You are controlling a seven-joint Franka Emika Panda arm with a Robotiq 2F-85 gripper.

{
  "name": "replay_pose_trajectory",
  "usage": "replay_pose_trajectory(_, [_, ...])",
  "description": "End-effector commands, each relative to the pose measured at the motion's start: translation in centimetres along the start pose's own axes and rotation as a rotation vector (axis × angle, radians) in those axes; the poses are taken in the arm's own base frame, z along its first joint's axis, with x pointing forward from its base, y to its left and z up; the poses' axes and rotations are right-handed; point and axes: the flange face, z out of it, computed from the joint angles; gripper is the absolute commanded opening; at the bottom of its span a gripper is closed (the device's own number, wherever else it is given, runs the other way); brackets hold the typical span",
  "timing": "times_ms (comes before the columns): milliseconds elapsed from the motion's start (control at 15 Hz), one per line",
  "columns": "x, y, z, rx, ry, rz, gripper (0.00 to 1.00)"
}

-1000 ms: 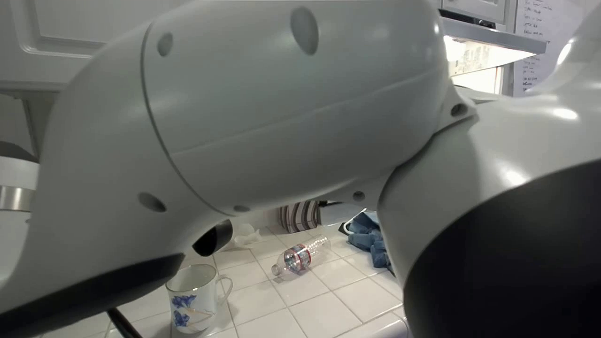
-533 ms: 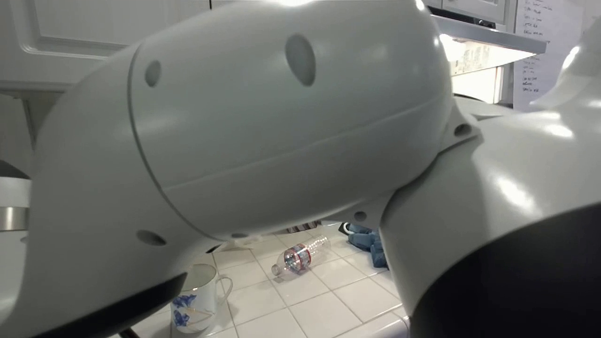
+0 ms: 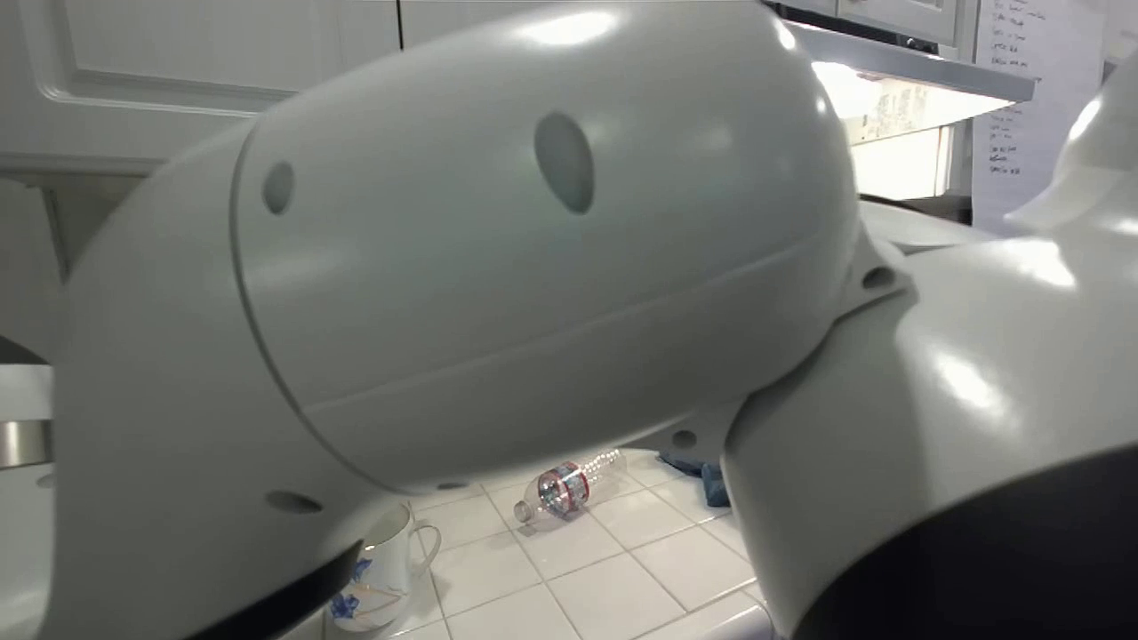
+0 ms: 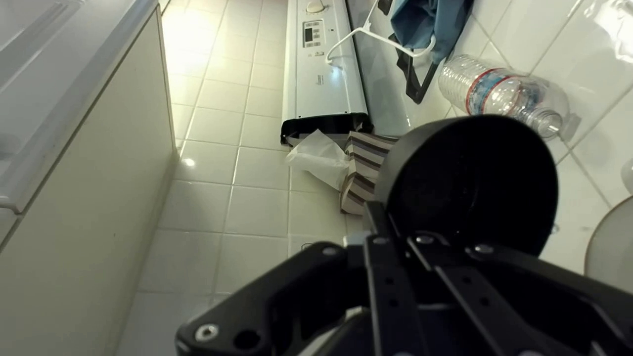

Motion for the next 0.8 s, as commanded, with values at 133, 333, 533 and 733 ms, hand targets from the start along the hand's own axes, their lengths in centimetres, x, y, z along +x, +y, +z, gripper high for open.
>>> replay_pose_trajectory(133, [-0.11,-0.04,-1.04,-0.046,0.027,-0.024,0.01])
replay_pose_trajectory(333, [-0.16,-0.18,-1.44,-0.05,0.036,-0.029,0.01])
replay_pose_trajectory(533, [-0.19,-0.25,-1.61,-0.053,0.04,-0.034,0.01])
replay_pose_trajectory(733, [-0.19,-0.16,-1.7,-0.065,0.042,-0.034,0.01])
